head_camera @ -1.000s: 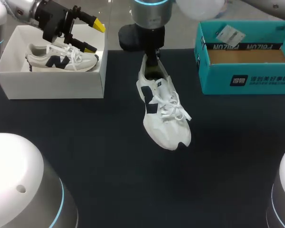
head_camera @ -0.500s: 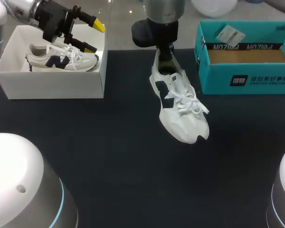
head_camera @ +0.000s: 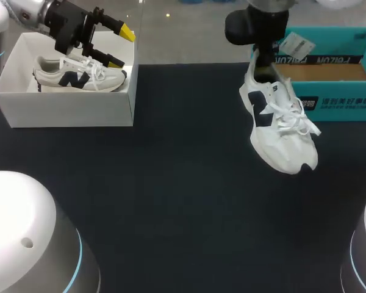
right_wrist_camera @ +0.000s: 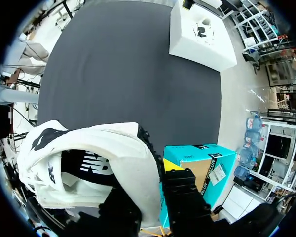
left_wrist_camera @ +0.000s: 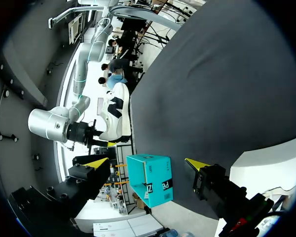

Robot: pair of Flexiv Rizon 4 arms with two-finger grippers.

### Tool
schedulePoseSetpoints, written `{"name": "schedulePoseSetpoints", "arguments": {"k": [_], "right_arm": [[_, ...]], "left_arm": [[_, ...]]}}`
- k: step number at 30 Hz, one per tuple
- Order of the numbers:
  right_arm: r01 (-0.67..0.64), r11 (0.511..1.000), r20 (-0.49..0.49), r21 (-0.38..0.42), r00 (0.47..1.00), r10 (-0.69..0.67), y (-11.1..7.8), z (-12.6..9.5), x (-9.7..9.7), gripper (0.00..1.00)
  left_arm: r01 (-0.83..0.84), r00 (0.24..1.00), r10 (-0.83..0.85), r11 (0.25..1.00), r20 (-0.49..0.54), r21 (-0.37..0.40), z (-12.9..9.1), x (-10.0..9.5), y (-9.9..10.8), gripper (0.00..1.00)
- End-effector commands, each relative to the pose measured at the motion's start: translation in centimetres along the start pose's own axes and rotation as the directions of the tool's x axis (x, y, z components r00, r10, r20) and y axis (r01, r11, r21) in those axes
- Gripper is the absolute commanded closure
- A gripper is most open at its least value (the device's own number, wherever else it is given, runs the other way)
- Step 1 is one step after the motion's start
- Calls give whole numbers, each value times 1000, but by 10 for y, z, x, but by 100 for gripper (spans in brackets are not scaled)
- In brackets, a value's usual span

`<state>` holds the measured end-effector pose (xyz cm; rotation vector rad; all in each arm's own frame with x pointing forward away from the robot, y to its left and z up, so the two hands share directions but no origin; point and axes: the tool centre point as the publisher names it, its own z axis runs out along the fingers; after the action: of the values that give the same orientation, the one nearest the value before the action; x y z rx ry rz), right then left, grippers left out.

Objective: Take the shoe out of the shoebox, open the shoe tongue, remove and reinsert the insole, then place the shoe into the shoebox

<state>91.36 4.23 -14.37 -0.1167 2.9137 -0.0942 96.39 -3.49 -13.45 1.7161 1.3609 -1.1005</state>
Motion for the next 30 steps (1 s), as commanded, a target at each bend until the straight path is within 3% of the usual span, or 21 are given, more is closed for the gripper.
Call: {"name": "schedulePoseSetpoints", "arguments": {"k": [1, 12, 19, 26, 30], "right_arm": [[2, 1000, 7, -31, 1000, -2, -10, 0, 3, 100], [2, 1000, 7, -31, 1000, -2, -10, 0, 3, 100], [-7, 998, 11, -61, 1000, 7, -70, 1, -21, 100], [13, 1000, -21, -11, 1000, -13, -133, 3, -42, 100], [-15, 998, -48, 62, 999, 18, -163, 15, -53, 100]], "left_arm": [[-1, 1000, 1, 1000, -4, 1, 0, 0, 0, 0], [-1, 1000, 1, 1000, -4, 1, 0, 0, 0, 0], [-1, 1000, 1, 1000, -4, 1, 0, 0, 0, 0], [-1, 1000, 1, 1000, -4, 1, 0, 0, 0, 0], [-1, 1000, 1, 1000, -4, 1, 0, 0, 0, 0]]}}
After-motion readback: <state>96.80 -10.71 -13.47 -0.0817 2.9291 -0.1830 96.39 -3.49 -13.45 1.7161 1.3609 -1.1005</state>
